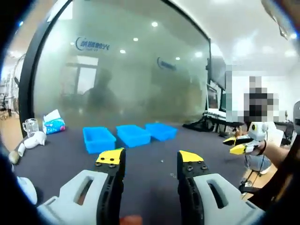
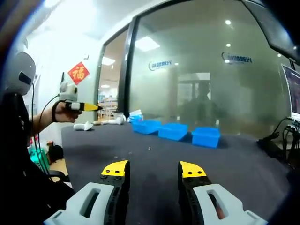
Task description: Sort the screws, nuts, and washers into the corresponding bins
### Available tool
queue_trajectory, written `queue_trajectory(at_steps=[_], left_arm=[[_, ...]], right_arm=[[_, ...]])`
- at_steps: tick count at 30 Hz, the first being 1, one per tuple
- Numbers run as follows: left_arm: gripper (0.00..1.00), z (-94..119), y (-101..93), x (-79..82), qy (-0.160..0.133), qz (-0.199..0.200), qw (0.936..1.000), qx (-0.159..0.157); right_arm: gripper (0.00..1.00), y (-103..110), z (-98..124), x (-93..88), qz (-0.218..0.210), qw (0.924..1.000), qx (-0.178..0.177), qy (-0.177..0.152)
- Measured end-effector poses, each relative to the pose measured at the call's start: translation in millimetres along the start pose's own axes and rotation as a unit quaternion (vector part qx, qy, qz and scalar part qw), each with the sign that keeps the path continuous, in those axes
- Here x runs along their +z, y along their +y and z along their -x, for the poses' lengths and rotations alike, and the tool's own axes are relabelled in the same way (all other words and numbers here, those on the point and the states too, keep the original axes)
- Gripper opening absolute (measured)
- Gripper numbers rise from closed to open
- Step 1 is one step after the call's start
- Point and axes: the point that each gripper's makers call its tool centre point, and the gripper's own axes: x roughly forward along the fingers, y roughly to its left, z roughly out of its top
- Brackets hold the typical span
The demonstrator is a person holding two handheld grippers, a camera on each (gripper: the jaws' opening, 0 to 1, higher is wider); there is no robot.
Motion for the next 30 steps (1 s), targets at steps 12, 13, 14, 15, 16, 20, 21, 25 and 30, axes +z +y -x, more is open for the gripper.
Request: queue_trajectory(at_steps=[12, 13, 14, 15, 16, 20, 21, 25, 30], left_arm=[[0.44, 32.3, -5.9, -22.0, 0.014, -0.007, 0.9997, 0.021], [0.44, 34.9, -4.9, -24.4, 0.015, -0.007, 0.9996, 0.023], [0.44, 37.5, -3.2, -26.2, 0.016, -0.004, 0.9995, 0.027], [0.44, 40.0, -1.3, -27.6, 0.016, 0.002, 0.9994, 0.03], [0.44, 41.6, -0.4, -28.4, 0.016, 0.005, 0.9993, 0.032], [0.44, 49.6, 2.5, -33.5, 0.021, 0.009, 0.9989, 0.041], [0.44, 51.1, 2.6, -35.2, 0.024, 0.008, 0.9988, 0.042], [0.46, 56.0, 4.5, -41.6, 0.038, 0.002, 0.9984, 0.043], [0.46, 59.4, 8.4, -45.3, 0.046, -0.007, 0.9977, 0.049]], right_arm=[[0.37, 0.4, 0.8, -1.5, 0.0, 1.0, -0.001, 0.0], [0.37, 0.5, 0.9, -1.2, 0.0, 1.0, -0.001, -0.001], [0.37, 0.8, 1.0, -1.0, 0.0, 1.0, 0.0, -0.001], [0.37, 0.9, 1.2, -0.8, 0.0, 1.0, 0.0, -0.001], [0.37, 1.0, 1.4, -0.9, 0.0, 1.0, 0.0, -0.001], [0.37, 2.2, 2.5, -0.7, 0.001, 1.0, 0.0, -0.001], [0.37, 2.3, 2.7, -0.8, 0.001, 1.0, 0.0, -0.001], [0.37, 3.3, 3.3, -1.0, 0.002, 1.0, 0.0, 0.001], [0.37, 4.2, 3.5, -0.9, 0.003, 1.0, 0.002, 0.002]])
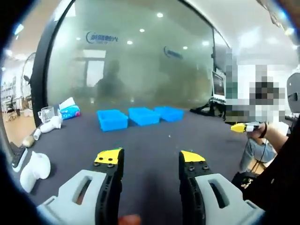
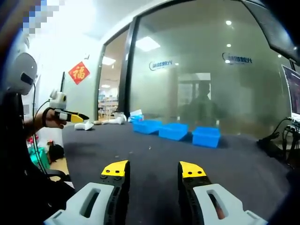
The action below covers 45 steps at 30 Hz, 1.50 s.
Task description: Sort the screws, nuts, and washers into the corresponding bins
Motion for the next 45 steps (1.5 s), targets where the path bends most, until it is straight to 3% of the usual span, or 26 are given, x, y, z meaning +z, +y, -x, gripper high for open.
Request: queue_trajectory(at_steps=[15, 25, 31, 35, 45], left_arm=[[0.46, -4.7, -10.2, -7.3, 0.032, -0.028, 0.9985, -0.034], [0.46, -24.9, -8.4, -7.1, 0.07, -0.058, 0.9929, -0.076], [0.46, -39.9, -13.4, -3.9, 0.089, -0.077, 0.9874, -0.106], [0.46, -58.9, -17.0, 8.6, 0.088, -0.085, 0.9845, -0.125], [0.46, -108.6, -37.7, 12.5, 0.127, -0.119, 0.9668, -0.187]], right_arm=[[0.37, 2.2, 0.7, -3.5, 0.001, 0.9999, 0.007, 0.007], [0.37, 3.8, 2.9, -7.5, 0.008, 0.9998, 0.013, 0.016], [0.37, 5.1, 3.6, -11.5, 0.013, 0.9994, 0.018, 0.027], [0.37, 6.5, 3.2, -12.7, 0.016, 0.9993, 0.019, 0.029], [0.37, 5.8, 2.3, -14.7, 0.019, 0.999, 0.022, 0.035]])
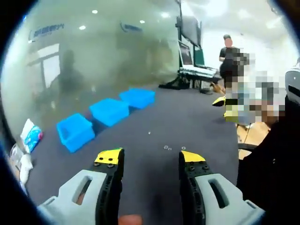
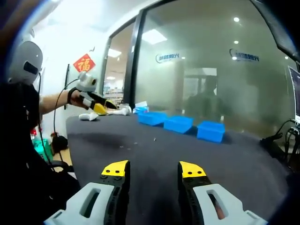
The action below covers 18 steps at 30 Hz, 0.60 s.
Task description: Sort the screws, nuts, and washers into the corresponding bins
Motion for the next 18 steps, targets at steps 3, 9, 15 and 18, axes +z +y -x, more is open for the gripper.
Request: queue_trajectory(at_steps=[3, 9, 15, 18], left_arm=[[0.45, -13.7, 3.9, 4.3, 0.014, -0.015, 0.9997, -0.012], [0.45, -33.2, 15.5, 10.1, 0.048, -0.037, 0.9979, -0.024], [0.42, -54.6, 20.3, 12.5, 0.079, -0.067, 0.9942, -0.03], [0.41, -60.4, 17.6, 11.2, 0.094, -0.072, 0.9922, -0.04]], right_arm=[[0.37, -1.4, 0.3, -0.5, 0.0, 1.0, 0.0, 0.001], [0.37, -2.0, 0.5, -2.4, 0.001, 1.0, -0.001, 0.005], [0.37, -5.2, 1.0, -5.3, 0.002, 0.9999, -0.002, 0.013], [0.37, -5.4, 1.8, -4.7, 0.003, 0.9999, -0.001, 0.015]])
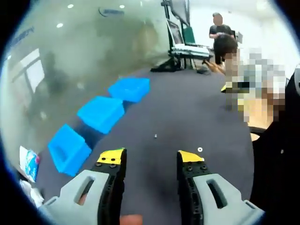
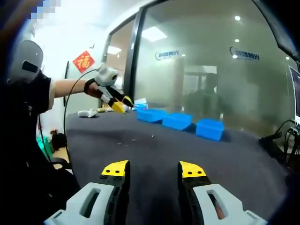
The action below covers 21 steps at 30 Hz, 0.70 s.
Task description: Sort the screws, nuts, and washers into the corresponding bins
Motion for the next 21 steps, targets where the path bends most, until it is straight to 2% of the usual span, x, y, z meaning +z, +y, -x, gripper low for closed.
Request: queue_trajectory(at_steps=[9, 16, 21], left_arm=[[0.41, -5.8, -8.9, -0.4, 0.039, -0.027, 0.9986, -0.023], [0.38, -5.2, -22.0, -6.2, 0.077, -0.039, 0.9943, -0.062], [0.38, -4.2, -24.9, -5.7, 0.086, -0.044, 0.9932, -0.065]], right_arm=[[0.37, -0.7, 0.9, -3.4, -0.003, 1.0, 0.001, 0.006], [0.37, 1.6, 1.1, -4.6, -0.002, 0.9999, 0.004, 0.009], [0.37, 2.4, 2.1, -4.1, -0.002, 0.9999, 0.005, 0.009]])
